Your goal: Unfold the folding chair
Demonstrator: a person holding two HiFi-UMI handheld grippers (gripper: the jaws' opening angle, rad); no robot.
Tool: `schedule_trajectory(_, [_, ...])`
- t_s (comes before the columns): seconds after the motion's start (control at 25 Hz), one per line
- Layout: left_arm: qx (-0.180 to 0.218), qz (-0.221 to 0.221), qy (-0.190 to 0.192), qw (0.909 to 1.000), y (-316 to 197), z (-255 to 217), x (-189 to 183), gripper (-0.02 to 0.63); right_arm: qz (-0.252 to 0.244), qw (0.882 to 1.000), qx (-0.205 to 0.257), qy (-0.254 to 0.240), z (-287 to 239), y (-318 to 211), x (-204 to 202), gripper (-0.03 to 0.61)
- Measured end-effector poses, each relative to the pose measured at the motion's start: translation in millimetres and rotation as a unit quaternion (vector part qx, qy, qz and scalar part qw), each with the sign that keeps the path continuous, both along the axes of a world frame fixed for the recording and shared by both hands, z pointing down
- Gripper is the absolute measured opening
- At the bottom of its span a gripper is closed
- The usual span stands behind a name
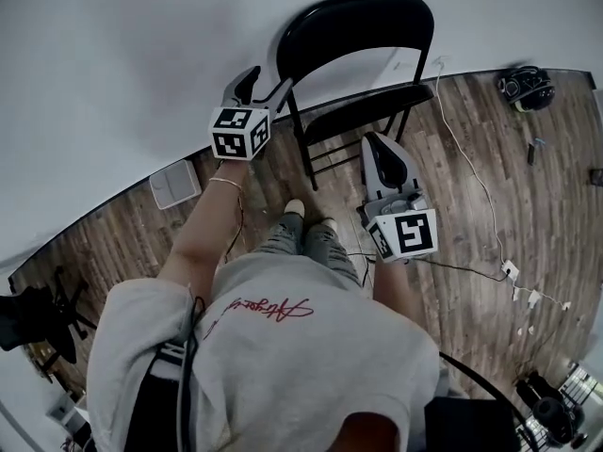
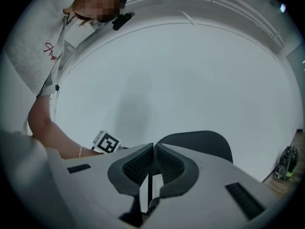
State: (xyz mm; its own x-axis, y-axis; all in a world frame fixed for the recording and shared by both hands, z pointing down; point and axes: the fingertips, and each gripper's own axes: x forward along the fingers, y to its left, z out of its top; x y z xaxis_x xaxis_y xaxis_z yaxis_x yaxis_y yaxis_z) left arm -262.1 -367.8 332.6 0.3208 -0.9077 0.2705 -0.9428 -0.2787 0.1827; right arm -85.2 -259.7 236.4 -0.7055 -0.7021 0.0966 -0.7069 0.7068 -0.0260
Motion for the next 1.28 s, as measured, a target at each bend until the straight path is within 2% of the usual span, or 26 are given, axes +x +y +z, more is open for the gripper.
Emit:
schedule_trajectory(0.08, [-0.031, 0.002, 0.029, 0.9991, -22.1, 26.0, -7.6, 0.291, -0.002, 1.000, -0.030, 0.002, 17.5, -11.9, -1.6, 0.024])
schedule_trajectory(0.16, [-0.058, 0.013, 0.036, 0.9976, -42.2, 45.4, -7.6, 0.291, 0.006, 0.999, -0.051, 0.003, 33.9, -24.3, -1.7, 0.049])
schedule_trajectory(0.2, [-0.066, 0.016, 0.034, 0.9971, -50.5, 51.5, -7.2, 0.299, 0.017, 0.998, -0.063, 0.004, 42.4, -30.8, -0.1, 0.112])
schedule_trajectory(0.24, [-0.069, 0.020, 0.032, 0.9969, -56.7, 54.8, -6.7, 0.301, 0.031, 0.997, -0.076, 0.005, 51.5, -37.1, 2.4, 0.179])
schedule_trajectory(0.28, [-0.069, 0.026, 0.033, 0.9968, -60.7, 55.9, -6.1, 0.311, 0.047, 0.995, -0.090, 0.005, 60.8, -43.1, 5.5, 0.204])
schedule_trajectory(0.36, [-0.061, 0.047, 0.039, 0.9962, -64.4, 55.0, -2.3, 0.322, 0.080, 0.989, -0.121, -0.001, 81.1, -55.8, 14.3, 0.228])
schedule_trajectory(0.44, [-0.060, 0.093, 0.039, 0.9931, -65.4, 55.6, 10.0, 0.321, 0.118, 0.980, -0.160, -0.011, 107.0, -69.3, 26.3, 0.245])
schedule_trajectory(0.52, [-0.070, 0.147, 0.028, 0.9863, -68.3, 59.2, 28.9, 0.321, 0.159, 0.965, -0.208, -0.025, 140.8, -83.4, 39.8, 0.253])
schedule_trajectory(0.6, [-0.073, 0.166, 0.007, 0.9834, -77.2, 61.7, 44.3, 0.321, 0.190, 0.943, -0.269, -0.040, 182.1, -95.1, 49.0, 0.258])
schedule_trajectory(0.72, [-0.058, 0.131, -0.017, 0.9895, -89.9, 60.9, 52.6, 0.322, 0.204, 0.903, -0.369, -0.082, 232.3, -98.8, 43.1, 0.266])
schedule_trajectory(0.8, [-0.038, 0.097, -0.040, 0.9938, -93.0, 61.0, 48.4, 0.322, 0.207, 0.878, -0.410, -0.136, 240.6, -99.1, 28.4, 0.272])
schedule_trajectory(0.84, [-0.028, 0.085, -0.058, 0.9943, -93.6, 62.1, 46.2, 0.322, 0.209, 0.869, -0.420, -0.159, 240.2, -100.1, 19.6, 0.273])
schedule_trajectory(0.92, [-0.010, 0.073, -0.083, 0.9938, -94.0, 63.9, 44.5, 0.322, 0.221, 0.858, -0.426, -0.180, 240.0, -103.2, 4.1, 0.273])
schedule_trajectory(1.12, [-0.005, 0.070, -0.087, 0.9937, -91.3, 66.0, 46.6, 0.322, 0.274, 0.831, -0.444, -0.192, 259.1, -112.5, -16.4, 0.269])
schedule_trajectory(1.28, [0.003, 0.064, -0.087, 0.9941, -89.6, 63.1, 45.9, 0.322, 0.288, 0.821, -0.435, -0.233, 261.2, -112.3, -14.4, 0.258])
